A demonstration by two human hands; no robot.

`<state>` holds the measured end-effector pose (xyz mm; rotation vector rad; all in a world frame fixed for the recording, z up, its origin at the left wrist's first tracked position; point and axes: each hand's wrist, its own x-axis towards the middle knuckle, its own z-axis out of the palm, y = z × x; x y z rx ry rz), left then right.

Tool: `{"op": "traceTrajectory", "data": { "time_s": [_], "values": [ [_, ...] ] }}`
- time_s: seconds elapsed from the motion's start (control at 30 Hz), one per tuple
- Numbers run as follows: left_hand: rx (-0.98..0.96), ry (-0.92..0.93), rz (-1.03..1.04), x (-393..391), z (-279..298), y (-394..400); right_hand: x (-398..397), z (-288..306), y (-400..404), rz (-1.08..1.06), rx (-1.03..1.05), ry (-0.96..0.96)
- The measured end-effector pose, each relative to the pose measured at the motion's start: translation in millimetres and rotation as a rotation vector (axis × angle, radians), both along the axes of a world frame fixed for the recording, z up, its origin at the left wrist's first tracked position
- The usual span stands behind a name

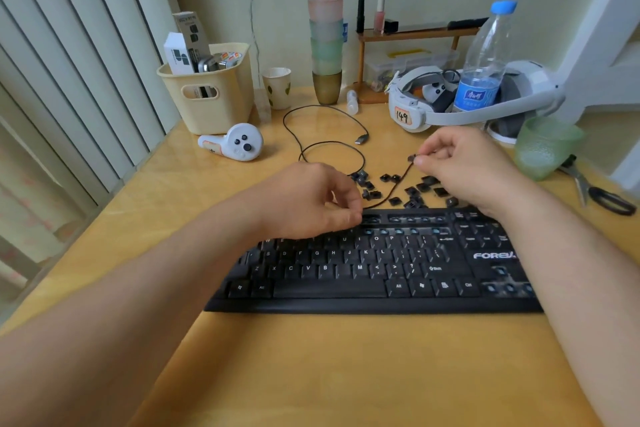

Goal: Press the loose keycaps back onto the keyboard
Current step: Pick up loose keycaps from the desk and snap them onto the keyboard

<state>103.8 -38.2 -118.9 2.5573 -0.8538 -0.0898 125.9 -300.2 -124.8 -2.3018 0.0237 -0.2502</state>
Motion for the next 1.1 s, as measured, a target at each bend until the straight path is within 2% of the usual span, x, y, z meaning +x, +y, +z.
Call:
{"op": "traceTrajectory", "data": {
  "time_s": [0.1,0.17,0.4,0.5,0.67,0.9,1.1],
  "values": [
    [0.141,0.026,0.007,7.7,3.5,-7.4,0.1,-1.4,-11.1,0.034,-0.148,0.051],
    [0.144,0.062,0.015,10.4,7.6,-8.7,-1.2,-1.4,-12.0,0.075,-0.232,0.082],
    [-0.208,0.083,0.098,7.3,2.3,-10.7,-2.3,0.0,-1.7,0.344,-0.513,0.197],
    [-0.313,0.065,0.126,2.7,-5.0,-4.7,-1.4,-0.5,-1.2,0.396,-0.531,0.159],
    [-0.237,-0.062,0.199,3.0,-14.4,12.6,2.1,-3.4,1.7,0.419,-0.525,0.194],
    [-0.199,-0.099,0.239,5.7,-16.6,18.7,4.3,-1.5,3.4,0.424,-0.538,0.205],
    [-0.212,-0.123,0.223,2.8,-14.7,15.0,4.3,-4.6,4.6,0.404,-0.492,0.118]
  ]
}}
